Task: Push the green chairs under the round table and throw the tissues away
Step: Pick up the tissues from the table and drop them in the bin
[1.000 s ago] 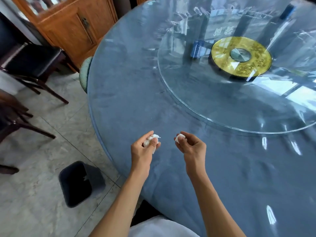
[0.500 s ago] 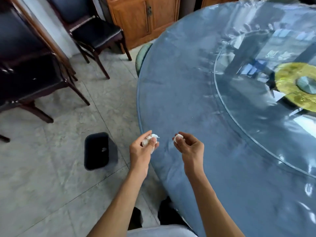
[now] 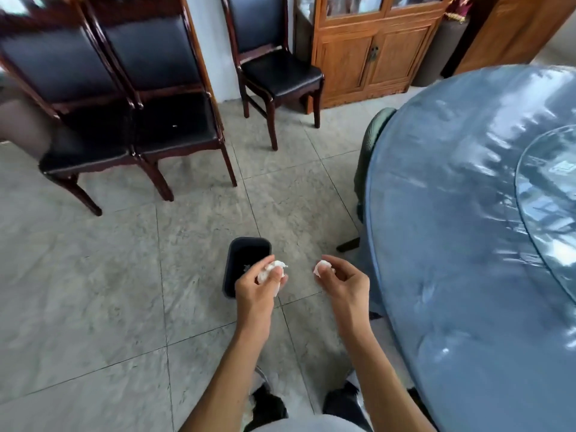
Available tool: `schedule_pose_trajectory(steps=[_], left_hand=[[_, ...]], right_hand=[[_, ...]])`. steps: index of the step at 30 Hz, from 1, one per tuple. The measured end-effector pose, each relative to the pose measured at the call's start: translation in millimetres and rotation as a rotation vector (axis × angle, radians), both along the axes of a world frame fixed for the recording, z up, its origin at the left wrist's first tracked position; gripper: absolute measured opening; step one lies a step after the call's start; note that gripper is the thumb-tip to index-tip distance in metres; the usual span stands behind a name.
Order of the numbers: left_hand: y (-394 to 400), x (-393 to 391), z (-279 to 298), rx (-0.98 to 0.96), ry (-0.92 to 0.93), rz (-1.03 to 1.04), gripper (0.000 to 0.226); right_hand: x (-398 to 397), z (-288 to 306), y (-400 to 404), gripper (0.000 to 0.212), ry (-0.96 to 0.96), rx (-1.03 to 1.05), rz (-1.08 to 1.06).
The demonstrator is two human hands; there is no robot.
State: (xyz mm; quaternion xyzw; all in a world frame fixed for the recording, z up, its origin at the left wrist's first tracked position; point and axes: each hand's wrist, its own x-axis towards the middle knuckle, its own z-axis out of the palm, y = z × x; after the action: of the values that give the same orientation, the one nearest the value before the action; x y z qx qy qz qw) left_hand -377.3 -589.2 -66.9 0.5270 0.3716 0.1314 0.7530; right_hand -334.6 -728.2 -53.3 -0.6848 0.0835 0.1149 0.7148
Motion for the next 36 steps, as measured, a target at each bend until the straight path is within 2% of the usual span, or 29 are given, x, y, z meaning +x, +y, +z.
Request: schedule_pose_trajectory(steps=[7,12,20,28,36], left_hand=[[80,-29,-2,0.013,-0.012,0.091,0.030],[112,-29,-3,-0.018,-0.026,0.143,0.028],[155,7,-12,-0.006,0.022,0.174,0.020],[179,53,-18,0.039,0.087,0.155,0.030],[203,68,-28,0.027,0.100,0.112,0.027]], right_hand=[[-14,-5,82,0.015,0.016,0.003,0.077],[-4,-10,117,0.008,0.030,-0.011,0.115],[35,-30,157,0.008,0.054,-0.014,0.133],[86,-37,181,0.010,0.093,0.005,0.143],[90,-55,208,0.017,0.124,-0.031,0.131]])
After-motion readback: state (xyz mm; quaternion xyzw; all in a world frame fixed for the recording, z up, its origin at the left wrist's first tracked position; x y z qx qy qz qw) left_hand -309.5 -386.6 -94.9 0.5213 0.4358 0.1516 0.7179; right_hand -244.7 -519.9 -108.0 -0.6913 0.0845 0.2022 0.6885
